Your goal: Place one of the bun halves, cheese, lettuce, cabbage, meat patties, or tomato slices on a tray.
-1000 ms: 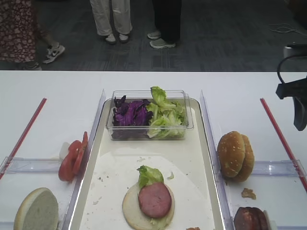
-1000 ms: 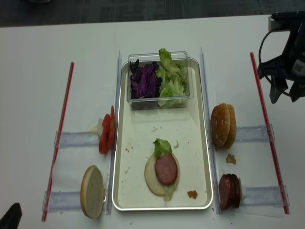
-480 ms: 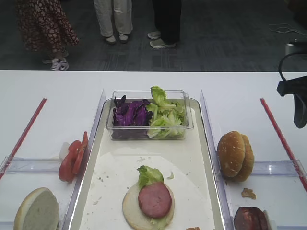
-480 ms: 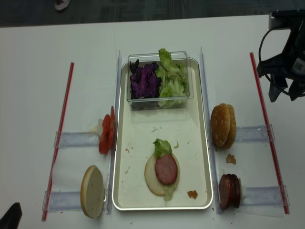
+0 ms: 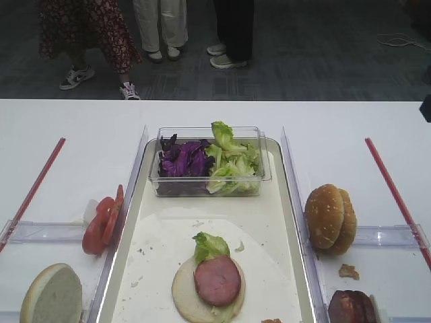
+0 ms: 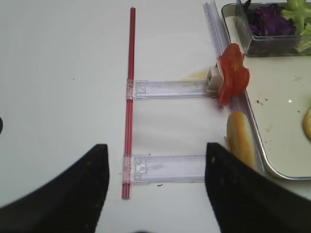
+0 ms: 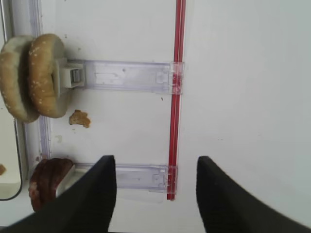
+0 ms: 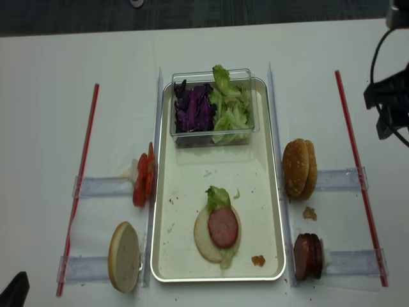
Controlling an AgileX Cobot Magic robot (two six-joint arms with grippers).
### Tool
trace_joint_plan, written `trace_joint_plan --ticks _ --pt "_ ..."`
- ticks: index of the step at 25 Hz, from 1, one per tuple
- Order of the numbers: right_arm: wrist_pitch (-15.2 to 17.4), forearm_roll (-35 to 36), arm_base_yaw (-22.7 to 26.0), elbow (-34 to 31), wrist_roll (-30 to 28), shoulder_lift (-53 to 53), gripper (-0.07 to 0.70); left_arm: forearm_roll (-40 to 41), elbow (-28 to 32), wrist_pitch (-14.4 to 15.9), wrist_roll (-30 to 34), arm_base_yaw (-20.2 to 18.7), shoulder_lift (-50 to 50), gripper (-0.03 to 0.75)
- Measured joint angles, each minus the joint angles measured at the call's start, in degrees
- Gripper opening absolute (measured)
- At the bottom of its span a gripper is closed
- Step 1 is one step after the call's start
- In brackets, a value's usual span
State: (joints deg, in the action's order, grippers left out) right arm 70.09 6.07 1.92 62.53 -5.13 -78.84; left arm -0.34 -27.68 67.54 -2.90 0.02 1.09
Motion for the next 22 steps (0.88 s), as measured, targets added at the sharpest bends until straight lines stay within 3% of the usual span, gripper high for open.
trace_joint_plan --ticks 22 --pt "1.0 1.3 0.0 -17.5 -0.4 32.8 0.398 0.0 0.0 0.0 0.0 0.0 0.0 0.412"
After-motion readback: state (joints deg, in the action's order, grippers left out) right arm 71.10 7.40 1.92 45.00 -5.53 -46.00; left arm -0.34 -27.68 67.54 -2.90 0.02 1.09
